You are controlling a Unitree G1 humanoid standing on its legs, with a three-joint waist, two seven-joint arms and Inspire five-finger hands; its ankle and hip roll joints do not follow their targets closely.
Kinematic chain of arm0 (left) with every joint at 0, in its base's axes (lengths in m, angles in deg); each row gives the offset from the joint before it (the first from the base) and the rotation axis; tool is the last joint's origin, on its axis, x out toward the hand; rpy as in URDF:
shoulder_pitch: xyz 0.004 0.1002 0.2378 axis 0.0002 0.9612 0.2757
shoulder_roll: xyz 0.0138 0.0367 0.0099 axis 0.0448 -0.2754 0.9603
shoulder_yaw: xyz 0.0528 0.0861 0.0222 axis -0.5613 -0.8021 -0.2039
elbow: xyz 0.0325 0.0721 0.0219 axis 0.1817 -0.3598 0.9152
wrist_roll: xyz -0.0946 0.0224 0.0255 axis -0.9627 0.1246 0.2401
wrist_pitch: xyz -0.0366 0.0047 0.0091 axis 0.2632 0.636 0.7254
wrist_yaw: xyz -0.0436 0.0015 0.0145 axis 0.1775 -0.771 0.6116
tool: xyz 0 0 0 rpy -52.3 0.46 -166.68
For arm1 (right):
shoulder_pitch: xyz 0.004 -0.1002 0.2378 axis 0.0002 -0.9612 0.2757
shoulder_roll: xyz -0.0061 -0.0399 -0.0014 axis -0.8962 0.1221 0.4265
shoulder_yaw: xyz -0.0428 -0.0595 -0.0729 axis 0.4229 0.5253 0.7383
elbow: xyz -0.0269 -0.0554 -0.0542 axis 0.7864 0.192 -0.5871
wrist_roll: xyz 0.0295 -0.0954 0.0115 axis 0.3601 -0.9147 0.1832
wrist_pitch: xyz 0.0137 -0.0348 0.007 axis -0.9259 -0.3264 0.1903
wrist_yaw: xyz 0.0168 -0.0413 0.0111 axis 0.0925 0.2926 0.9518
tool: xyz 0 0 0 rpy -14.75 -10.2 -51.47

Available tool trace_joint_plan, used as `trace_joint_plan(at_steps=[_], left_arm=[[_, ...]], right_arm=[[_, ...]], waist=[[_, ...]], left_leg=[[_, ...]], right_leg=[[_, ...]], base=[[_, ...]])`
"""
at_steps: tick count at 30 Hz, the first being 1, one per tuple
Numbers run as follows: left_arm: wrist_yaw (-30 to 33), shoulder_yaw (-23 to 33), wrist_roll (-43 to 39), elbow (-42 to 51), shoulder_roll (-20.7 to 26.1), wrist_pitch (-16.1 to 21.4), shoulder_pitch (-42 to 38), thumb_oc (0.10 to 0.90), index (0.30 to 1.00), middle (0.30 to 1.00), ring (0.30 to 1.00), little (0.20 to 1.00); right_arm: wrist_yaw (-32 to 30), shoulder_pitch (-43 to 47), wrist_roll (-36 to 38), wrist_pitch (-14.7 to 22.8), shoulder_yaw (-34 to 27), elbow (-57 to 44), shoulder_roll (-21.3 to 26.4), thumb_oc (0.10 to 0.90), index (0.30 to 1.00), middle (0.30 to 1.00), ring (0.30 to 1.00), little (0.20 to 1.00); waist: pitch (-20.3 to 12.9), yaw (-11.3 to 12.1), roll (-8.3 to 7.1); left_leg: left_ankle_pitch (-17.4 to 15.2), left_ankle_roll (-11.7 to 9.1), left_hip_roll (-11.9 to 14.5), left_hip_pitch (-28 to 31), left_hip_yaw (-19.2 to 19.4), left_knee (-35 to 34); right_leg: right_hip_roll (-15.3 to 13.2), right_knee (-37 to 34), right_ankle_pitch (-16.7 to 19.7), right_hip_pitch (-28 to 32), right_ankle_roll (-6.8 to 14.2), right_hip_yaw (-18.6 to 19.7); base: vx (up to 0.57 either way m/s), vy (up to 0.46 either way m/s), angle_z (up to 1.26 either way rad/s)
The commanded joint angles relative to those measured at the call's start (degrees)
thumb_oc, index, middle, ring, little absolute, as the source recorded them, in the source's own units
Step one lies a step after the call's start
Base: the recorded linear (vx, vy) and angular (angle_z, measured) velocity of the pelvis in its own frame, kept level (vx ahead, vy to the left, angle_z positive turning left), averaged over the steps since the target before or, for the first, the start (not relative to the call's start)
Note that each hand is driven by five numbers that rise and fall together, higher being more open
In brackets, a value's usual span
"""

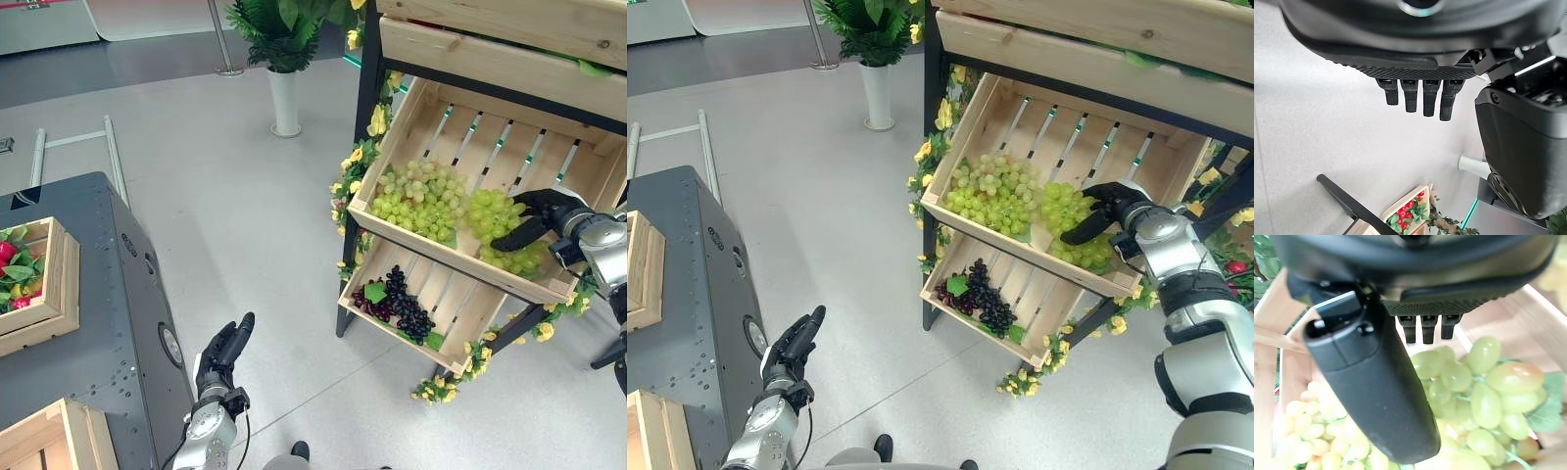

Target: Pick up the fruits from the basket on one side to the basket on the other side

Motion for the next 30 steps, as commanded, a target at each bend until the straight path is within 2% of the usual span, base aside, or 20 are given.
trace_joint_plan(at_steps=[1, 5, 7, 12, 16, 17, 19, 23, 27, 30], left_arm=[[-1.49, -3.90, -0.61, 2.90, 4.50, 5.02, -4.16, 0.800, 0.900, 0.900, 0.900, 0.900], [-1.67, -4.18, -0.80, 2.86, 4.23, 5.33, -4.11, 0.800, 0.900, 0.900, 0.900, 0.900], [-1.12, -4.38, -0.60, 3.23, 4.24, 5.14, -4.19, 0.800, 0.900, 0.900, 0.900, 0.900], [-0.78, -4.39, -0.90, 3.30, 4.37, 5.44, -3.76, 0.800, 0.900, 0.900, 0.900, 0.900], [-0.42, -3.75, -0.53, 3.88, 3.77, 5.31, -3.42, 0.800, 0.900, 0.900, 0.900, 0.900], [0.08, -3.36, -0.50, 4.13, 3.48, 5.20, -3.45, 0.800, 0.900, 0.900, 0.900, 0.900], [0.28, -3.10, -0.64, 4.08, 3.34, 5.29, -3.52, 0.800, 0.900, 0.900, 0.900, 0.900], [2.28, -2.17, -0.49, 4.51, 2.18, 5.43, -4.01, 0.800, 0.900, 0.900, 0.900, 0.900], [3.34, -1.47, -0.04, 4.24, 1.53, 5.17, -4.75, 0.800, 0.900, 0.900, 0.900, 0.900], [3.69, -0.97, 0.33, 3.90, 1.19, 5.00, -5.37, 0.800, 0.900, 0.900, 0.900, 0.900]], right_arm=[[-3.83, 12.53, 2.10, 5.56, 2.75, -0.38, 4.44, 0.800, 0.900, 0.900, 0.900, 0.900], [-6.62, 11.83, 2.08, 5.79, 2.76, -2.82, 4.49, 0.800, 0.900, 0.900, 0.900, 0.900], [-11.12, 11.43, 1.76, 6.71, 2.27, -5.23, 4.51, 0.800, 0.900, 0.900, 0.900, 0.900], [-17.40, 8.85, 2.99, 8.65, -0.08, -12.76, 3.81, 0.800, 0.900, 0.900, 0.900, 0.900], [-21.63, 3.56, 1.53, 9.94, -4.46, -23.73, 1.67, 0.800, 0.900, 0.900, 0.900, 0.900], [-23.48, 0.79, 0.09, 10.37, -6.60, -29.28, 0.46, 0.800, 0.900, 0.900, 0.900, 0.900], [-24.50, -1.10, -1.26, 11.10, -7.75, -32.33, -0.43, 0.800, 0.900, 0.900, 0.900, 0.900], [-27.16, -8.54, -6.03, 12.50, -11.85, -46.34, -2.76, 0.800, 0.900, 0.900, 0.900, 0.900], [-25.38, -13.39, -4.83, 14.16, -13.43, -56.23, -4.73, 0.800, 0.900, 0.900, 0.900, 0.900], [-20.38, -16.19, 1.58, 16.05, -12.81, -61.67, -7.15, 0.800, 0.900, 0.900, 0.900, 0.900]], waist=[[-4.30, 1.71, -2.51], [-4.44, 1.30, -2.35], [-4.46, 0.90, -2.27], [-4.48, 0.10, -1.84], [-4.41, -0.96, -1.41], [-4.43, -1.52, -1.19], [-4.43, -1.85, -1.04], [-4.24, -3.45, -0.59], [-3.91, -4.42, -0.23], [-3.63, -4.80, -0.07]], left_leg=[[-10.34, -0.96, -0.91, 2.96, 0.69, 0.49], [-10.37, -0.98, -0.81, 3.03, 0.96, 0.49], [-10.40, -1.01, -0.75, 3.11, 1.28, 0.49], [-10.48, -0.97, -0.78, 3.10, 1.59, 0.49], [-9.94, -0.41, -0.97, 2.61, 2.40, 0.49], [-10.03, -0.28, -0.98, 2.59, 2.65, 0.49], [-10.08, -0.19, -0.99, 2.60, 2.82, 0.49], [-10.42, 0.16, -0.97, 2.60, 3.54, 0.49], [-10.82, 0.31, -0.99, 2.90, 4.09, 0.49], [-11.04, 0.44, -1.05, 3.05, 4.44, 0.49]], right_leg=[[-0.80, 0.38, -5.73, 4.49, -0.28, -2.70], [-0.75, 0.38, -5.73, 4.38, -0.30, -2.58], [-0.71, 0.38, -5.67, 4.25, -0.31, -2.42], [-0.64, 0.38, -5.66, 3.90, -0.29, -1.92], [-0.99, 0.38, -5.15, 3.05, -0.42, -1.82], [-1.01, 0.38, -5.18, 2.86, -0.39, -1.46], [-1.03, 0.38, -5.16, 2.76, -0.36, -1.24], [-1.14, 0.38, -5.07, 2.30, -0.18, -0.32], [-1.14, 0.38, -5.02, 2.18, -0.05, 0.57], [-1.21, 0.38, -5.08, 2.11, -0.02, 0.97]], base=[[0.00, 0.000, 0.00], [0.00, 0.000, 0.00], [0.00, 0.000, 0.00], [0.00, 0.000, 0.00], [-0.02, 0.013, -0.06], [-0.04, 0.021, -0.11], [0.00, 0.006, -0.04], [0.00, 0.009, -0.05], [0.00, 0.002, -0.11], [0.00, -0.003, -0.14]])
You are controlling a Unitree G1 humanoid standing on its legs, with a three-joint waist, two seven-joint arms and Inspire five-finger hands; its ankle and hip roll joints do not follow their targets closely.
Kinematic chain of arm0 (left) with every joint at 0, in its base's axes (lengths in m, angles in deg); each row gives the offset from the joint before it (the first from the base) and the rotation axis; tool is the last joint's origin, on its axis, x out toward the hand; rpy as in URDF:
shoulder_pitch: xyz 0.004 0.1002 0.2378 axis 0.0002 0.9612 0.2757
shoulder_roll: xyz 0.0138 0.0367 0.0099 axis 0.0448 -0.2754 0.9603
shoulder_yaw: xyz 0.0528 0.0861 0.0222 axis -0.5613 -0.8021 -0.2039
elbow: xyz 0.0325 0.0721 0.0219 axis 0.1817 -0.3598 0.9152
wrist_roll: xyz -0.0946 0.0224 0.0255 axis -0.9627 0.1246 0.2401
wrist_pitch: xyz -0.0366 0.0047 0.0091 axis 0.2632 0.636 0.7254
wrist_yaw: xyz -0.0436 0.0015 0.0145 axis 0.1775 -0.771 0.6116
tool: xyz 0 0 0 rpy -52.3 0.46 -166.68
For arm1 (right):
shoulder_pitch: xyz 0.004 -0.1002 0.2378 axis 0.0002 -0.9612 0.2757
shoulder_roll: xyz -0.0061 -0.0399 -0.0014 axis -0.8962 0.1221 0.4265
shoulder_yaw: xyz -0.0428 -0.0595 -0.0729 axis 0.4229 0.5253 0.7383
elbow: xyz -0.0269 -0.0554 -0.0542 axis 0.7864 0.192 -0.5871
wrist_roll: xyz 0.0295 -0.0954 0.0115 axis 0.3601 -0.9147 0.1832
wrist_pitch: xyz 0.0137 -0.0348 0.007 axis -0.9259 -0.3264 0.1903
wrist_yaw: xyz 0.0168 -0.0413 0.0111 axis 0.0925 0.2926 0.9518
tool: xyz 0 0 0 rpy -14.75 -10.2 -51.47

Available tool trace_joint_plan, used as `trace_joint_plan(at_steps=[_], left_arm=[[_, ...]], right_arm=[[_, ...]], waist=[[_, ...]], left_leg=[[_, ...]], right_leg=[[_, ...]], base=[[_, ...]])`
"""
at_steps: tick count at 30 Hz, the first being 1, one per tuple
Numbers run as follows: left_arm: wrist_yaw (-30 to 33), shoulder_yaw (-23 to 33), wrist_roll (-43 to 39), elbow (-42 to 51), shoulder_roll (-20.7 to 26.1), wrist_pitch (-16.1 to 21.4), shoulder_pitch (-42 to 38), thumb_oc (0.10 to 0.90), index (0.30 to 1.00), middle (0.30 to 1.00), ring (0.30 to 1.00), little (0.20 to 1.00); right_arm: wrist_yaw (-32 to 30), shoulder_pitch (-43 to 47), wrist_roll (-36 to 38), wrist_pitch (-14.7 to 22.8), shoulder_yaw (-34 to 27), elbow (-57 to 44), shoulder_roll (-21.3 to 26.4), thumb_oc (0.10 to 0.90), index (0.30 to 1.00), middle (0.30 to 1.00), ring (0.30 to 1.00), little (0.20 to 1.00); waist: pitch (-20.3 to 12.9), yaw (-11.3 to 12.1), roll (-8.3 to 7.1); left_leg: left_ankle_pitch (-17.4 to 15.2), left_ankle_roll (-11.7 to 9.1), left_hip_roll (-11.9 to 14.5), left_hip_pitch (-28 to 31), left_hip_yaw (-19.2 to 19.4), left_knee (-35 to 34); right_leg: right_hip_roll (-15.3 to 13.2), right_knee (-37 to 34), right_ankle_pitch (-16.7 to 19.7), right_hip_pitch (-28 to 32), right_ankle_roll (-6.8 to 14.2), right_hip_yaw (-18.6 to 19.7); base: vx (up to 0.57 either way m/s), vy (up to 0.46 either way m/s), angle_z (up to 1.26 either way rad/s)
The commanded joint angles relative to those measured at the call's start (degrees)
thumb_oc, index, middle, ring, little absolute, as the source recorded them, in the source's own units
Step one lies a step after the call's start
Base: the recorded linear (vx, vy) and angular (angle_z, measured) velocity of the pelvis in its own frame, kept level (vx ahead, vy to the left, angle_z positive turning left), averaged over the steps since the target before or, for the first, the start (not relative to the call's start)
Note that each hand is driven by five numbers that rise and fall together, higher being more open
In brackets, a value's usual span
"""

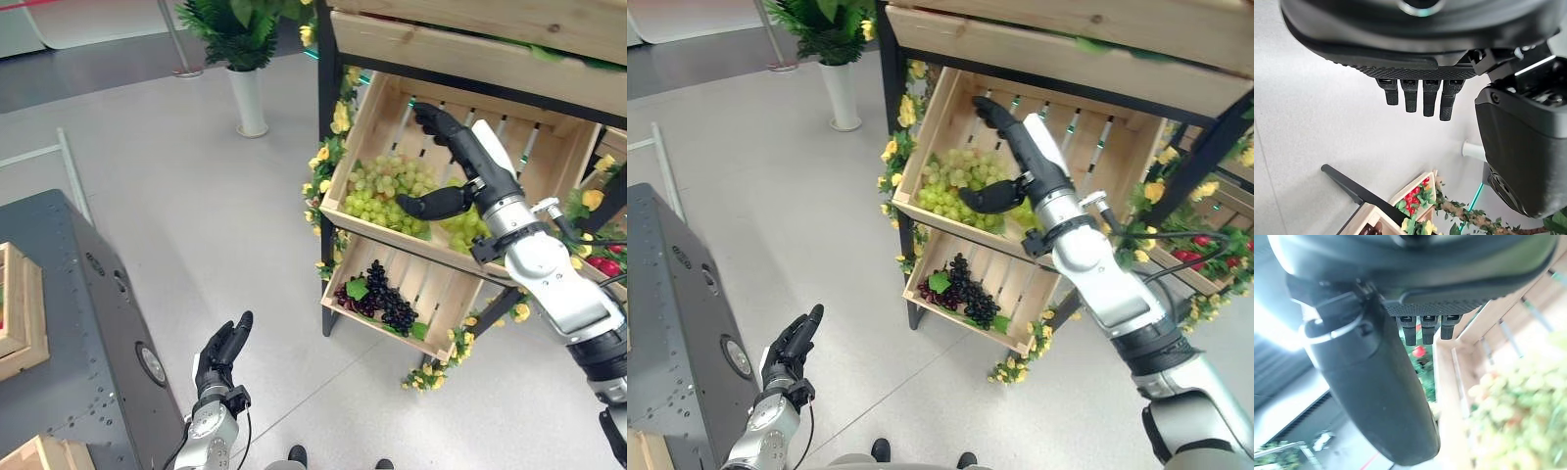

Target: Pick up the fruits from the basket on one side to the basket on the other side

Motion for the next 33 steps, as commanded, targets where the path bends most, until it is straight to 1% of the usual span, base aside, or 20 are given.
trace_joint_plan(at_steps=[1, 3, 4, 5, 6, 7, 8, 9, 12, 16, 21, 22, 25, 27, 28, 29, 30, 31, 32, 33], left_arm=[[0.45, -0.69, 1.02, 2.80, 1.47, 4.78, -5.45, 0.800, 0.900, 0.900, 0.900, 0.900], [-0.04, -0.88, 1.20, 2.51, 1.40, 4.90, -5.64, 0.800, 0.900, 0.900, 0.900, 0.900], [-0.32, -1.14, 1.20, 2.31, 1.24, 5.12, -5.68, 0.800, 0.900, 0.900, 0.900, 0.900], [-0.58, -1.25, 1.08, 2.14, 1.27, 5.28, -5.65, 0.800, 0.900, 0.900, 0.900, 0.900], [-0.96, -1.71, 0.94, 1.94, 1.23, 5.50, -5.60, 0.800, 0.900, 0.900, 0.900, 0.900], [-1.35, -1.98, 0.86, 1.66, 1.01, 5.92, -5.52, 0.800, 0.900, 0.900, 0.900, 0.900], [-1.41, -2.04, 0.85, 1.60, 0.94, 6.03, -5.49, 0.800, 0.900, 0.900, 0.900, 0.900], [-0.55, -2.75, 1.48, 0.95, 0.39, 6.71, -5.11, 0.800, 0.900, 0.900, 0.900, 0.900], [2.33, -3.53, 2.19, -3.20, -0.92, 7.57, -4.62, 0.800, 0.900, 0.900, 0.900, 0.900], [2.66, -2.29, 3.18, -11.40, -2.21, 7.61, -3.15, 0.800, 0.900, 0.900, 0.900, 0.900], [3.06, 0.67, 6.12, -20.63, -1.06, 3.85, -2.46, 0.800, 0.900, 0.900, 0.900, 0.900], [3.71, 1.47, 6.69, -25.15, -0.04, 2.70, -3.54, 0.800, 0.900, 0.900, 0.900, 0.900], [5.95, 4.94, 5.21, -31.73, 0.62, 0.94, -2.97, 0.800, 0.900, 0.900, 0.900, 0.900], [6.05, 6.37, 4.39, -33.38, 0.49, 0.90, -2.06, 0.800, 0.900, 0.900, 0.900, 0.900], [5.90, 8.45, 3.57, -34.54, -0.48, 2.11, -0.14, 0.800, 0.900, 0.900, 0.900, 0.900], [5.70, 8.79, 3.51, -34.64, -0.77, 2.45, 0.26, 0.800, 0.900, 0.900, 0.900, 0.900], [5.32, 9.62, 3.06, -34.41, -2.00, 4.32, 1.37, 0.800, 0.900, 0.900, 0.900, 0.900], [5.11, 9.70, 3.16, -34.36, -2.13, 4.39, 1.35, 0.800, 0.900, 0.900, 0.900, 0.900], [4.52, 9.52, 3.41, -34.32, -2.41, 5.08, 1.08, 0.800, 0.900, 0.900, 0.900, 0.900], [4.13, 9.38, 4.17, -34.26, -2.51, 5.09, 0.54, 0.800, 0.900, 0.900, 0.900, 0.900]], right_arm=[[3.10, 5.77, 7.53, 9.20, -3.85, -3.08, -0.69, 0.800, 0.900, 0.900, 0.900, 0.900], [8.81, 4.95, 19.21, 11.19, -3.03, -4.04, -3.72, 0.800, 0.900, 0.900, 0.900, 0.900], [14.26, 4.28, 29.69, 11.15, -2.67, -4.77, -7.04, 0.800, 0.900, 0.900, 0.900, 0.900], [16.80, 3.87, 35.28, 11.01, -2.56, -5.08, -8.27, 0.800, 0.900, 0.900, 0.900, 0.900], [20.43, 2.19, 41.09, 10.54, -2.36, -5.06, -12.91, 0.800, 0.900, 0.900, 0.900, 0.900], [23.34, 0.96, 44.46, 10.32, -2.14, -4.61, -16.26, 0.800, 0.900, 0.900, 0.900, 0.900], [24.23, 0.70, 45.19, 10.23, -2.09, -4.51, -16.98, 0.800, 0.900, 0.900, 0.900, 0.900], [29.15, -2.01, 49.49, 8.95, -0.96, -4.40, -21.63, 0.800, 0.900, 0.900, 0.900, 0.900], [36.81, -8.29, 48.86, 5.61, 3.43, -3.34, -26.93, 0.800, 0.900, 0.900, 0.900, 0.900], [40.53, -17.67, 45.79, 1.29, 7.18, 1.77, -27.77, 0.800, 0.900, 0.900, 0.900, 0.900], [41.95, -26.80, 37.62, 3.07, 7.97, 8.40, -24.89, 0.800, 0.900, 0.900, 0.900, 0.900], [42.07, -27.14, 36.10, 4.23, 8.09, 12.02, -22.98, 0.800, 0.900, 0.900, 0.900, 0.900], [43.58, -25.15, 33.66, 3.16, 7.00, 20.97, -22.45, 0.800, 0.900, 0.900, 0.900, 0.900], [43.45, -24.87, 32.09, 2.32, 7.06, 23.48, -22.41, 0.800, 0.900, 0.900, 0.900, 0.900], [42.55, -24.64, 30.01, 1.06, 6.68, 27.31, -22.93, 0.800, 0.900, 0.900, 0.900, 0.900], [42.50, -24.58, 29.58, 0.46, 6.55, 27.97, -23.03, 0.800, 0.900, 0.900, 0.900, 0.900], [42.94, -24.92, 28.93, -1.15, 5.62, 29.68, -23.15, 0.800, 0.900, 0.900, 0.900, 0.900], [43.06, -25.10, 28.70, -1.35, 5.37, 29.97, -23.18, 0.800, 0.900, 0.900, 0.900, 0.900], [42.97, -25.71, 28.24, -2.21, 4.13, 31.45, -23.06, 0.800, 0.900, 0.900, 0.900, 0.900], [42.90, -26.21, 27.46, -2.43, 3.06, 33.26, -23.18, 0.800, 0.900, 0.900, 0.900, 0.900]], waist=[[-3.35, 0.50, 0.06], [-3.12, 0.69, 0.01], [-2.96, 0.88, 0.02], [-2.95, 0.97, 0.04], [-2.93, 1.26, 0.09], [-2.96, 1.49, 0.13], [-3.04, 1.53, 0.11], [-3.04, 1.94, 0.26], [-3.24, 2.32, 0.34], [-3.31, 1.96, 0.20], [-1.49, -0.10, -0.30], [0.12, -0.52, -0.82], [2.71, -0.22, -1.60], [3.27, 0.05, -1.69], [3.52, 0.66, -1.70], [3.50, 0.76, -1.74], [3.07, 0.74, -1.79], [2.96, 0.60, -1.80], [2.48, 0.11, -2.08], [1.97, -0.55, -2.49]], left_leg=[[-10.51, 0.11, -1.23, 2.84, 1.01, 0.52], [-10.65, 0.10, -1.27, 3.05, 1.03, 0.52], [-10.72, 0.07, -1.31, 3.14, 0.98, 0.52], [-10.77, 0.04, -1.34, 3.13, 0.90, 0.52], [-10.82, -0.03, -1.32, 3.24, 0.74, 0.52], [-10.83, -0.11, -1.30, 3.29, 0.60, 0.52], [-10.79, -0.12, -1.31, 3.20, 0.54, 0.52], [-10.82, -0.18, -1.26, 3.31, 0.30, 0.52], [-10.62, -0.15, -1.45, 3.02, -0.57, 0.52], [-10.38, 0.11, -1.47, 2.79, -0.50, 0.52], [-10.13, 0.33, -0.69, 1.09, -0.52, 3.23], [-11.13, -0.34, 0.05, -0.48, -0.65, 7.45], [-12.01, -2.06, 2.13, -3.17, 0.01, 14.63], [-10.56, -3.14, 2.92, -3.95, 0.04, 15.01], [-4.80, -5.32, 4.48, -4.41, 0.29, 11.38], [-3.65, -5.69, 4.76, -4.38, 0.45, 10.19], [0.50, -6.77, 5.64, -4.90, 2.31, 6.53], [1.05, -6.92, 5.76, -5.21, 3.12, 6.53], [0.80, -6.82, 5.99, -6.09, 6.20, 8.42], [-1.46, -6.23, 6.42, -6.41, 10.86, 12.60]], right_leg=[[-1.22, 0.35, -5.16, 3.59, -0.07, -2.30], [-1.25, 0.35, -5.22, 3.78, -0.07, -2.46], [-1.24, 0.35, -5.31, 3.92, -0.14, -2.55], [-1.23, 0.35, -5.37, 3.94, -0.16, -2.57], [-1.23, 0.35, -5.48, 4.17, -0.22, -2.84], [-1.23, 0.35, -5.54, 4.32, -0.23, -3.06], [-1.25, 0.35, -5.53, 4.26, -0.23, -3.14], [-1.27, 0.35, -5.60, 4.51, -0.20, -3.47], [-1.23, 0.35, -5.66, 4.54, -0.10, -3.79], [-1.01, 1.68, -6.34, 4.02, -0.01, -3.80], [0.11, 10.11, -10.73, 0.42, -1.47, -1.94], [0.37, 12.48, -12.05, -0.54, -2.23, -1.43], [1.04, 14.31, -13.20, -0.66, -4.49, -2.33], [1.60, 13.59, -13.02, 0.20, -5.15, -2.28], [2.77, 10.84, -12.25, 1.88, -5.78, -2.77], [2.97, 10.06, -12.05, 2.19, -5.83, -2.95], [3.70, 7.57, -11.38, 2.82, -6.05, -3.76], [3.82, 7.30, -11.30, 2.86, -6.12, -4.02], [3.81, 6.39, -11.02, 2.81, -6.26, -5.23], [3.44, 5.72, -10.82, 2.64, -6.47, -6.94]], base=[[0.00, -0.010, -0.06], [0.01, -0.014, -0.08], [0.01, -0.012, -0.07], [0.00, 0.000, 0.00], [0.03, -0.017, 0.00], [0.03, -0.016, 0.02], [0.04, -0.016, 0.04], [0.03, -0.016, 0.04], [0.04, -0.028, 0.05], [0.03, -0.093, 0.07], [-0.04, -0.229, -0.02], [-0.12, -0.361, -0.03], [-0.07, -0.372, 0.03], [-0.01, -0.327, -0.23], [-0.02, -0.212, -0.25], [-0.06, -0.312, -0.11], [-0.06, -0.154, 0.03], [-0.10, -0.187, 0.26], [-0.10, -0.145, 0.66], [-0.13, -0.195, 0.95]])
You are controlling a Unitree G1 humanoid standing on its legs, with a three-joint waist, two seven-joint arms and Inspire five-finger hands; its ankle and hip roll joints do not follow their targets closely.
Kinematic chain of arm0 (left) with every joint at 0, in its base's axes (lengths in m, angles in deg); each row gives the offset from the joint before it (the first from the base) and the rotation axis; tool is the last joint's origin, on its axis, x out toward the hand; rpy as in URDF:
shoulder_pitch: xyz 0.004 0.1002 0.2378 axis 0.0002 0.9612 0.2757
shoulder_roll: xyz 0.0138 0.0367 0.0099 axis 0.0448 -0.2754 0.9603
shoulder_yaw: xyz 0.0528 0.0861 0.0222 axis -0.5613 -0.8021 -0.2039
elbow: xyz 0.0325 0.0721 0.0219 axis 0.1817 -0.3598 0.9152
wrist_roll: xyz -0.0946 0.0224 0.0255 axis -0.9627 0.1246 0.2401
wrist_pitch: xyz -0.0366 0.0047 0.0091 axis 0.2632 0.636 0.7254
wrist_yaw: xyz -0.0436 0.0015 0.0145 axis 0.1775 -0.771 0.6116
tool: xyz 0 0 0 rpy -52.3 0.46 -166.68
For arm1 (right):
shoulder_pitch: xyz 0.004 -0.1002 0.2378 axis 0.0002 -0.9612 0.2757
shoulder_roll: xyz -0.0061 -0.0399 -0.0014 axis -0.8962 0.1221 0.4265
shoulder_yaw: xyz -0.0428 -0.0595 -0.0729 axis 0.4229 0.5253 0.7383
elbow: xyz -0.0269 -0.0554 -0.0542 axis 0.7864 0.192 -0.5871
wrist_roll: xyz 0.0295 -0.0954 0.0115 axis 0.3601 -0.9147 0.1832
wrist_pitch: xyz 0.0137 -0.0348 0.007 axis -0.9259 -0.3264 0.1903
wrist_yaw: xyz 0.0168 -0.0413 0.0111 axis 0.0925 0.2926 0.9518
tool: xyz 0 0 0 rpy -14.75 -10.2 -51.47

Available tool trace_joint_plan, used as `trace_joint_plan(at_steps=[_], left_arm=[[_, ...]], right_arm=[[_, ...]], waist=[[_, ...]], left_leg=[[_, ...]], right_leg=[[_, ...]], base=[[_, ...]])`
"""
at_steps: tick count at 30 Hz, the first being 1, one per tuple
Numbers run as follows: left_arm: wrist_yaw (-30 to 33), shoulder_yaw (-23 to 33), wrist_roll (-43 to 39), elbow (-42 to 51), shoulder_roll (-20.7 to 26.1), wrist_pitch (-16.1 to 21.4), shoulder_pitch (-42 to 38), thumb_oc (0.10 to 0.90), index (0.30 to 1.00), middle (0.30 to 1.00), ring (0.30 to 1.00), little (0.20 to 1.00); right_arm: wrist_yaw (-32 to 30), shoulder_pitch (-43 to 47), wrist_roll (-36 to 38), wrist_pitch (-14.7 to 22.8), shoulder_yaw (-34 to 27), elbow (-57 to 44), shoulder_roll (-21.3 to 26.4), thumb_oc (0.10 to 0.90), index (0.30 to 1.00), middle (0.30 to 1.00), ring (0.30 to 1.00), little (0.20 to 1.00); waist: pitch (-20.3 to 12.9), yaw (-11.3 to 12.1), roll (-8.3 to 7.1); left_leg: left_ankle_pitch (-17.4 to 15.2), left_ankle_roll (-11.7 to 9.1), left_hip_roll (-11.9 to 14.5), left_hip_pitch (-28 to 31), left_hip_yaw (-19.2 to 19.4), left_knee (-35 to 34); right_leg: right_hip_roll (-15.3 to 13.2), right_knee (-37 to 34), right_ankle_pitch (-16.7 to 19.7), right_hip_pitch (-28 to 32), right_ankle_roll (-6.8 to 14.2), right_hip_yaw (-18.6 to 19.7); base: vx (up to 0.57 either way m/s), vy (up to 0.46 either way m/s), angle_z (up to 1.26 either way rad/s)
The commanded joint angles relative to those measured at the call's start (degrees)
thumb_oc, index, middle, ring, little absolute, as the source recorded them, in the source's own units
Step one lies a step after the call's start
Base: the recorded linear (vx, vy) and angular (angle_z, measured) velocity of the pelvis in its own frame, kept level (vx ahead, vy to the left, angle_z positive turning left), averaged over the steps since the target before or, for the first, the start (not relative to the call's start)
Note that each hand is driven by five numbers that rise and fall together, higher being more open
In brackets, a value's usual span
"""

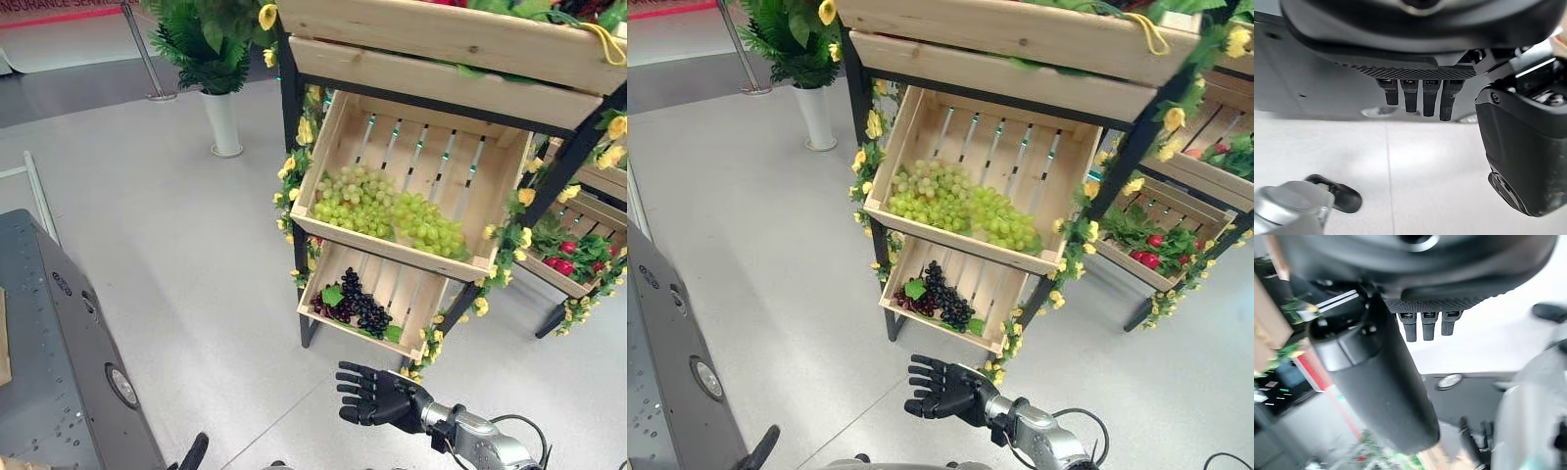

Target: Pick up the fruits from the basket on one side to the basket on the other side

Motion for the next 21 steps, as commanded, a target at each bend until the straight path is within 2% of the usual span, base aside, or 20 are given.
trace_joint_plan(at_steps=[1, 2, 3, 4, 6, 7, 9, 11, 12, 13, 14, 15, 16, 17, 19, 20, 21], left_arm=[[-0.26, -0.07, 1.72, 2.23, 1.27, 4.32, -3.82, 0.800, 0.900, 0.900, 0.900, 0.900], [-0.21, -0.52, 2.26, 2.91, 1.26, 3.49, -4.51, 0.800, 0.900, 0.900, 0.900, 0.900], [-0.16, -0.57, 2.32, 3.01, 1.26, 3.37, -4.55, 0.800, 0.900, 0.900, 0.900, 0.900], [0.01, -0.47, 3.20, 3.25, 1.14, 3.11, -4.56, 0.800, 0.900, 0.900, 0.900, 0.900], [-0.15, -0.38, 4.73, 2.43, 0.83, 3.48, -4.53, 0.800, 0.900, 0.900, 0.900, 0.900], [-1.21, -1.12, 5.92, 0.58, 0.55, 5.08, -4.43, 0.800, 0.900, 0.900, 0.900, 0.900], [-2.18, -1.85, 6.86, -0.36, 0.40, 6.46, -4.36, 0.800, 0.900, 0.900, 0.900, 0.900], [-3.83, -3.72, 10.85, -0.67, 0.60, 7.77, -5.30, 0.800, 0.900, 0.900, 0.900, 0.900], [-3.91, -4.23, 12.07, -0.51, 0.71, 7.98, -5.70, 0.800, 0.900, 0.900, 0.900, 0.900], [-3.44, -6.08, 13.77, 0.15, 0.99, 7.84, -7.08, 0.800, 0.900, 0.900, 0.900, 0.900], [-3.76, -8.62, 16.15, 1.16, 1.30, 7.68, -8.86, 0.800, 0.900, 0.900, 0.900, 0.900], [-4.15, -9.09, 16.65, 1.46, 1.34, 7.75, -9.19, 0.800, 0.900, 0.900, 0.900, 0.900], [-5.47, -11.79, 16.77, 2.83, 1.56, 6.80, -11.13, 0.800, 0.900, 0.900, 0.900, 0.900], [-6.45, -12.52, 16.60, 3.18, 1.60, 6.58, -11.60, 0.800, 0.900, 0.900, 0.900, 0.900], [-9.80, -15.16, 17.56, 4.27, 1.24, 5.36, -13.09, 0.800, 0.900, 0.900, 0.900, 0.900], [-10.42, -16.37, 18.27, 4.37, 1.22, 4.98, -13.39, 0.800, 0.900, 0.900, 0.900, 0.900], [-11.16, -18.32, 19.40, 3.49, 1.24, 4.55, -13.70, 0.800, 0.900, 0.900, 0.900, 0.900]], right_arm=[[3.72, 4.60, -2.00, 1.47, -6.27, -1.10, -2.72, 0.800, 0.900, 0.900, 0.900, 0.900], [2.74, 4.40, -1.04, 1.32, -8.17, 2.83, -2.72, 0.800, 0.900, 0.900, 0.900, 0.900], [2.70, 4.47, -0.89, 1.14, -8.50, 3.30, -2.80, 0.800, 0.900, 0.900, 0.900, 0.900], [2.35, 4.59, 0.03, 0.37, -10.07, 5.20, -3.25, 0.800, 0.900, 0.900, 0.900, 0.900], [0.79, 4.08, 1.16, 0.83, -12.31, 8.80, -4.60, 0.800, 0.900, 0.900, 0.900, 0.900], [-1.68, 2.58, 2.84, 1.96, -13.51, 11.65, -6.53, 0.800, 0.900, 0.900, 0.900, 0.900], [-3.64, 1.21, 3.77, 2.28, -14.21, 12.86, -8.20, 0.800, 0.900, 0.900, 0.900, 0.900], [-6.31, -0.24, 2.31, 4.53, -14.90, 15.67, -9.87, 0.800, 0.900, 0.900, 0.900, 0.900], [-7.02, -0.31, 2.15, 4.54, -15.08, 16.42, -10.03, 0.800, 0.900, 0.900, 0.900, 0.900], [-7.67, -0.07, 3.14, 4.79, -15.41, 18.64, -10.20, 0.800, 0.900, 0.900, 0.900, 0.900], [-9.12, 0.57, 4.36, 4.51, -15.95, 21.45, -10.63, 0.800, 0.900, 0.900, 0.900, 0.900], [-9.49, 0.79, 4.35, 4.43, -16.09, 22.00, -10.70, 0.800, 0.900, 0.900, 0.900, 0.900], [-10.28, 1.46, 4.66, 5.40, -16.39, 24.89, -11.10, 0.800, 0.900, 0.900, 0.900, 0.900], [-10.92, 1.61, 5.01, 5.60, -16.45, 25.44, -11.26, 0.800, 0.900, 0.900, 0.900, 0.900], [-12.12, 1.88, 6.38, 6.75, -16.86, 27.31, -12.09, 0.800, 0.900, 0.900, 0.900, 0.900], [-12.58, 1.75, 7.14, 7.34, -17.00, 27.84, -12.29, 0.800, 0.900, 0.900, 0.900, 0.900], [-12.58, 1.17, 7.66, 8.60, -17.53, 29.01, -12.62, 0.800, 0.900, 0.900, 0.900, 0.900]], waist=[[0.97, -0.10, -3.32], [-0.01, -0.20, -4.08], [-0.12, -0.23, -4.06], [-0.64, -0.23, -4.06], [-1.80, -0.51, -3.19], [-3.03, -1.50, -1.80], [-3.67, -2.41, -0.81], [-4.05, -4.21, 0.43], [-4.00, -4.59, 0.62], [-3.52, -5.00, 0.92], [-2.68, -5.31, 1.11], [-2.48, -5.37, 1.15], [-1.32, -5.53, 1.06], [-1.02, -5.54, 0.99], [0.04, -5.81, 0.48], [0.36, -6.31, 0.40], [0.79, -7.38, 0.28]], left_leg=[[-1.61, -2.20, -0.69, -0.51, 11.53, 12.25], [-6.97, -0.50, -2.03, 0.37, 14.25, 18.70], [-7.73, -0.31, -2.10, 0.40, 14.35, 19.48], [-10.01, 0.16, -3.21, 1.73, 14.74, 21.81], [-9.41, -1.20, -5.15, 4.88, 14.01, 22.37], [-6.92, -3.02, -7.50, 9.03, 12.55, 18.95], [-6.16, -3.53, -9.10, 11.36, 11.56, 16.09], [-9.61, -1.48, -11.83, 15.13, 10.16, 5.81], [-10.82, -0.85, -12.37, 15.68, 9.80, 3.62], [-13.21, 0.62, -13.59, 15.76, 8.20, 0.33], [-13.78, 2.10, -14.11, 15.01, 6.90, -1.81], [-13.68, 2.34, -14.17, 14.90, 6.73, -2.22], [-13.15, 3.43, -14.18, 14.10, 6.19, -4.51], [-13.02, 3.73, -14.17, 13.84, 6.12, -4.92], [-12.70, 4.43, -13.84, 12.39, 4.55, -4.92], [-12.51, 4.88, -13.78, 11.90, 3.04, -4.92], [-11.97, 5.75, -13.77, 10.97, 1.19, -4.92]], right_leg=[[0.88, -13.81, -0.15, 11.52, -0.97, -4.14], [0.47, -14.69, 0.17, 11.64, -0.76, -6.93], [0.54, -14.76, 0.17, 11.67, -0.69, -7.27], [0.88, -14.70, -0.01, 11.51, -0.74, -8.34], [2.31, -14.34, -0.56, 11.05, -1.16, -9.70], [4.01, -13.88, -0.87, 10.22, -1.60, -10.51], [5.02, -13.40, -0.70, 9.01, -1.57, -10.58], [5.15, -11.32, 1.05, 4.09, 0.27, -11.02], [5.02, -10.93, 1.72, 2.85, 0.80, -11.06], [4.67, -9.90, 3.08, 0.14, 1.89, -10.93], [3.98, -8.75, 5.21, -2.59, 3.25, -10.89], [3.86, -8.66, 5.83, -3.07, 3.59, -10.90], [2.82, -8.58, 9.14, -4.89, 5.46, -10.73], [2.58, -8.77, 10.04, -5.16, 6.01, -10.70], [2.70, -9.32, 11.84, -6.36, 7.18, -7.88], [3.30, -8.03, 11.59, -7.39, 7.16, -4.20], [4.11, -4.82, 10.98, -8.75, 7.05, 1.57]], base=[[-0.13, -0.218, 1.30], [-0.10, -0.166, 1.12], [-0.08, -0.136, 1.26], [-0.07, -0.084, 1.12], [-0.09, -0.069, 0.98], [-0.14, -0.010, 0.77], [-0.23, 0.037, 0.80], [-0.38, 0.139, 0.70], [-0.42, 0.156, 0.61], [-0.51, 0.155, 0.55], [-0.48, 0.140, 0.43], [-0.51, 0.146, 0.30], [-0.36, 0.107, 0.29], [-0.45, 0.107, 0.42], [-0.36, 0.039, 0.22], [-0.36, 0.011, 0.17], [-0.36, 0.010, 0.41]])
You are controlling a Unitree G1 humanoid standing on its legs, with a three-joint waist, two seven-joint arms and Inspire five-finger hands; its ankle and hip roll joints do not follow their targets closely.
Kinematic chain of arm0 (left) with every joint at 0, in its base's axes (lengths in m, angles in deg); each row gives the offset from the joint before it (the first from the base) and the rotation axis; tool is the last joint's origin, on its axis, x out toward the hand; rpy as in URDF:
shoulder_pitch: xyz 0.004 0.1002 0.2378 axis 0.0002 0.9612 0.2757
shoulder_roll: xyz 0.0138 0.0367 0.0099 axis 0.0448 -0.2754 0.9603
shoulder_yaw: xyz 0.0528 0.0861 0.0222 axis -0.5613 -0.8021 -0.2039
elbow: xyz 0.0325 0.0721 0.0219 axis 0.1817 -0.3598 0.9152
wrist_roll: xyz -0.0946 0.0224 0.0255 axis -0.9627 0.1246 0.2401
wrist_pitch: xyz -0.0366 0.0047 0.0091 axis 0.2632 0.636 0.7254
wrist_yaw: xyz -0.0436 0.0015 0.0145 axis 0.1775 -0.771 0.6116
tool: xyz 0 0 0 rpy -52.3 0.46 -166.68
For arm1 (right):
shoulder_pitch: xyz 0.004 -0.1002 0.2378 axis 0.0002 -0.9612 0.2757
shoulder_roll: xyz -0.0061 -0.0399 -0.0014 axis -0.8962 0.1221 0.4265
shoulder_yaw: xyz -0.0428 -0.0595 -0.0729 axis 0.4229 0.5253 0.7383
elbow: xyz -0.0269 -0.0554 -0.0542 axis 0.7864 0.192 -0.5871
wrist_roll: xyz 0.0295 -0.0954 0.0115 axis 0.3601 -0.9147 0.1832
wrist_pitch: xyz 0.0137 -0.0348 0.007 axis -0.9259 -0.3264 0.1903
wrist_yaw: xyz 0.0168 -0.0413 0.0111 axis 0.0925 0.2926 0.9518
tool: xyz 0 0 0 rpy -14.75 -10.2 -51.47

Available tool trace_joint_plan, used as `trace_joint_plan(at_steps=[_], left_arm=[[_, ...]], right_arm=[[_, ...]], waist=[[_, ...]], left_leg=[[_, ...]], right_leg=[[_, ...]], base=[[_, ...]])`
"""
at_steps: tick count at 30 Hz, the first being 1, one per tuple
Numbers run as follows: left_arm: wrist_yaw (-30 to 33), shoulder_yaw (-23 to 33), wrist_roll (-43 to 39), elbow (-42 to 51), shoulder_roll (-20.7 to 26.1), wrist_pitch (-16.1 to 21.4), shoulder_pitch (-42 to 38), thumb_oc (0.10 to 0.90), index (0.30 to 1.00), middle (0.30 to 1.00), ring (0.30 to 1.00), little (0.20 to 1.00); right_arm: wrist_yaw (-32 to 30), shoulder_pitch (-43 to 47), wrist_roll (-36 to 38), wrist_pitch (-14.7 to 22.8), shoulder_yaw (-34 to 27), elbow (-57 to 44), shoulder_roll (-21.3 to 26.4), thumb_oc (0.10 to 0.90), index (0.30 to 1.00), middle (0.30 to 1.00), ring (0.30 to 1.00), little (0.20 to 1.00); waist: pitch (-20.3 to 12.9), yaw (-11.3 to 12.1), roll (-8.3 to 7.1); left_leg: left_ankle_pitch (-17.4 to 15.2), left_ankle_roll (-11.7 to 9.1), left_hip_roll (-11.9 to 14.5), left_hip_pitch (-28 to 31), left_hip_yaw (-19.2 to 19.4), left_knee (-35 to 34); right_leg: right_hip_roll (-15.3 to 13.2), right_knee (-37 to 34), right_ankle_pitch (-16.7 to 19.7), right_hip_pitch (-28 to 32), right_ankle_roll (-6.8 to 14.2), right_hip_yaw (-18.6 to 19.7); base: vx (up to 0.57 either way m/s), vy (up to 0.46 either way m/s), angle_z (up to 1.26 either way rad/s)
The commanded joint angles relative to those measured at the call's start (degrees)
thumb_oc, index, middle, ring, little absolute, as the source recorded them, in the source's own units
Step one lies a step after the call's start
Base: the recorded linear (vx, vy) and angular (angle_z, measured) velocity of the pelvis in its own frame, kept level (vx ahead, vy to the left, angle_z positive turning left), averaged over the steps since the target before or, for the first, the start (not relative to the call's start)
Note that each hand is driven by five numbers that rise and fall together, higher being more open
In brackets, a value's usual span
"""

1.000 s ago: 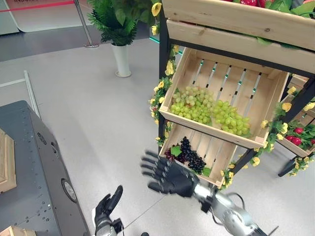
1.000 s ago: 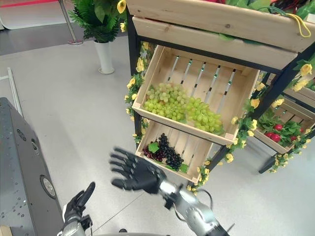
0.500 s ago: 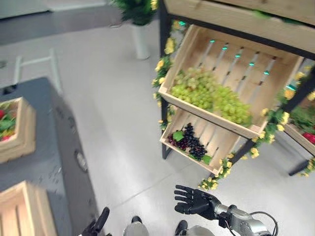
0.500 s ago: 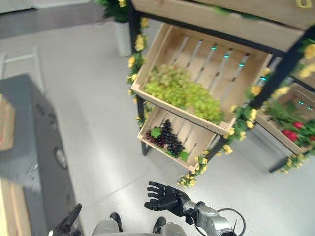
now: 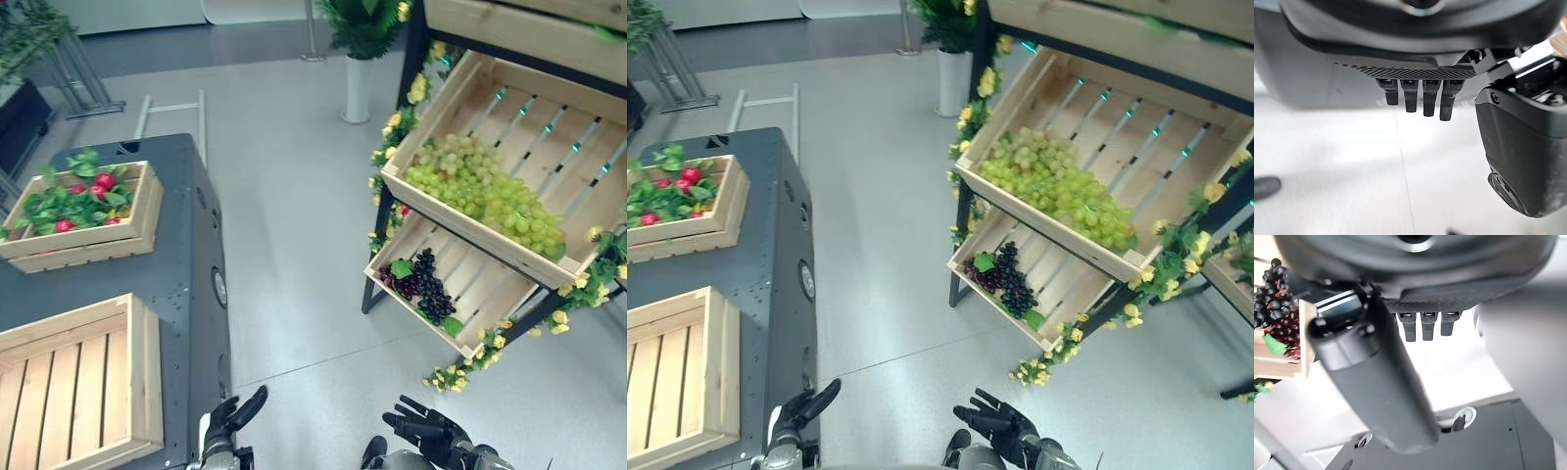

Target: Pick up the fruits from the basket on one side to the basket on the other side

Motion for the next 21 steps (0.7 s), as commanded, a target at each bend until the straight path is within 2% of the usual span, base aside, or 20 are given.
trace_joint_plan(at_steps=[1, 2, 3, 6, 7, 9, 10, 11, 12, 13, 16, 18, 21], left_arm=[[-2.76, -3.08, 5.30, -0.22, 1.19, 1.01, -3.49, 0.800, 0.900, 0.900, 0.900, 0.900], [-2.51, -3.24, 5.94, -0.90, 1.30, -0.13, -3.42, 0.800, 0.900, 0.900, 0.900, 0.900], [-1.80, -2.93, 6.08, -3.02, 1.27, -0.97, -2.98, 0.800, 0.900, 0.900, 0.900, 0.900], [-1.20, -0.79, 5.82, -6.72, 0.97, -1.74, -1.22, 0.800, 0.900, 0.900, 0.900, 0.900], [-1.80, 0.29, 5.41, -8.24, 0.76, -1.16, -0.14, 0.800, 0.900, 0.900, 0.900, 0.900], [-2.64, 1.39, 4.27, -9.53, 0.27, -0.20, 0.91, 0.800, 0.900, 0.900, 0.900, 0.900], [-3.85, 2.34, 2.91, -9.91, 0.03, 0.06, 1.48, 0.800, 0.900, 0.900, 0.900, 0.900], [-4.02, 3.33, 3.24, -10.03, -0.19, -0.92, 2.08, 0.800, 0.900, 0.900, 0.900, 0.900], [-3.80, 4.00, 3.96, -10.17, -0.23, -1.77, 2.74, 0.800, 0.900, 0.900, 0.900, 0.900], [-3.95, 4.68, 2.64, -10.88, -0.10, -2.26, 3.05, 0.800, 0.900, 0.900, 0.900, 0.900], [-3.43, 5.69, 1.59, -11.36, 0.18, -2.70, 2.17, 0.800, 0.900, 0.900, 0.900, 0.900], [-4.75, 5.00, 1.78, -10.05, -0.08, -1.87, 1.27, 0.800, 0.900, 0.900, 0.900, 0.900], [-3.61, 3.28, -0.10, -8.61, -1.74, 0.52, 0.36, 0.800, 0.900, 0.900, 0.900, 0.900]], right_arm=[[-0.88, 1.09, 2.69, 5.77, -0.72, 0.69, -2.20, 0.800, 0.900, 0.900, 0.900, 0.900], [-1.16, 1.00, 1.07, 6.60, -0.75, 1.11, -2.30, 0.800, 0.900, 0.900, 0.900, 0.900], [-1.68, 1.51, -1.67, 7.55, -0.57, 2.35, -2.47, 0.800, 0.900, 0.900, 0.900, 0.900], [-2.69, 2.93, -6.92, 8.49, -0.61, 5.85, -2.75, 0.800, 0.900, 0.900, 0.900, 0.900], [-3.76, 3.59, -9.54, 9.71, -0.45, 8.46, -3.13, 0.800, 0.900, 0.900, 0.900, 0.900], [-5.50, 3.93, -12.51, 10.58, -0.21, 11.02, -3.80, 0.800, 0.900, 0.900, 0.900, 0.900], [-6.41, 4.11, -13.02, 10.18, -0.32, 12.14, -4.26, 0.800, 0.900, 0.900, 0.900, 0.900], [-6.88, 4.61, -14.53, 9.37, -0.75, 12.91, -4.50, 0.800, 0.900, 0.900, 0.900, 0.900], [-7.21, 5.40, -17.04, 8.20, -1.30, 13.47, -4.62, 0.800, 0.900, 0.900, 0.900, 0.900], [-7.01, 6.26, -18.80, 7.55, -0.68, 14.15, -4.32, 0.800, 0.900, 0.900, 0.900, 0.900], [-6.37, 6.42, -18.87, 8.06, 0.70, 14.79, -3.76, 0.800, 0.900, 0.900, 0.900, 0.900], [-7.52, 5.74, -16.09, 7.53, 0.67, 14.29, -3.60, 0.800, 0.900, 0.900, 0.900, 0.900], [-8.47, 5.00, -17.26, 6.15, 0.01, 15.08, -3.96, 0.800, 0.900, 0.900, 0.900, 0.900]], waist=[[2.90, -2.77, 0.01], [3.07, -2.77, 0.01], [3.17, -2.28, 0.46], [3.13, -1.29, 1.56], [2.74, -0.81, 2.00], [2.05, -0.22, 2.34], [1.40, 0.66, 2.32], [0.97, 1.51, 1.88], [0.68, 2.01, 1.49], [0.42, 2.36, 1.21], [-0.12, 2.01, 0.79], [-0.51, 1.95, 0.22], [-1.24, 1.68, -0.18]], left_leg=[[-2.42, -0.74, -2.72, 1.40, -4.24, -4.51], [-2.17, -0.54, -2.57, 1.03, -3.93, -4.51], [-1.57, -0.50, -1.96, 0.51, -2.65, -4.51], [-1.23, -0.26, -0.92, 0.37, -2.03, -4.51], [-1.19, -0.14, -0.58, 0.46, -2.46, -4.51], [-0.91, -0.31, -0.15, 0.54, -3.40, -4.42], [-0.91, -0.70, 0.04, 0.50, -2.80, -4.22], [-1.36, -1.20, 0.10, 0.70, -0.85, -3.83], [-1.30, -1.83, 0.16, 0.79, 0.31, -3.61], [-0.86, -2.39, 0.72, 0.82, 1.37, -3.82], [-0.65, -2.21, 1.08, 0.90, -0.14, -4.48], [-0.49, -2.32, 1.23, 0.81, -0.99, -4.01], [-0.54, -2.43, 1.21, 1.12, -1.10, -4.51]], right_leg=[[6.48, 3.68, 2.68, -4.31, 4.28, 10.89], [5.54, 5.79, 2.46, -4.40, 4.69, 10.91], [2.68, 9.96, 0.82, -3.46, 4.31, 9.50], [-0.74, 13.01, -2.34, 0.14, 2.86, 10.56], [-1.59, 11.17, -4.04, 2.88, 2.24, 11.67], [-2.06, 4.55, -5.08, 7.30, 1.72, 13.02], [-2.93, -0.94, -4.73, 10.25, 2.05, 11.75], [-1.95, -6.92, -3.97, 12.75, 3.13, 9.68], [-1.65, -11.77, -1.56, 13.76, 3.93, 9.94], [-1.13, -12.34, -1.40, 14.06, 4.08, 9.89], [0.80, -10.48, -3.43, 13.97, 3.02, 14.17], [1.26, -10.03, -3.84, 14.13, 2.58, 13.88], [1.78, -12.11, -3.38, 15.26, 2.25, 13.86]], base=[[-0.37, 0.011, 0.59], [-0.35, 0.025, 0.60], [-0.27, 0.026, 0.37], [-0.17, -0.014, -0.10], [-0.09, -0.082, -0.19], [-0.06, -0.131, -0.23], [-0.06, -0.199, -0.27], [-0.08, -0.231, -0.17], [-0.08, -0.231, -0.48], [-0.08, -0.186, -0.63], [-0.03, -0.149, -0.67], [-0.03, -0.162, -0.03], [-0.01, -0.087, 0.11]])
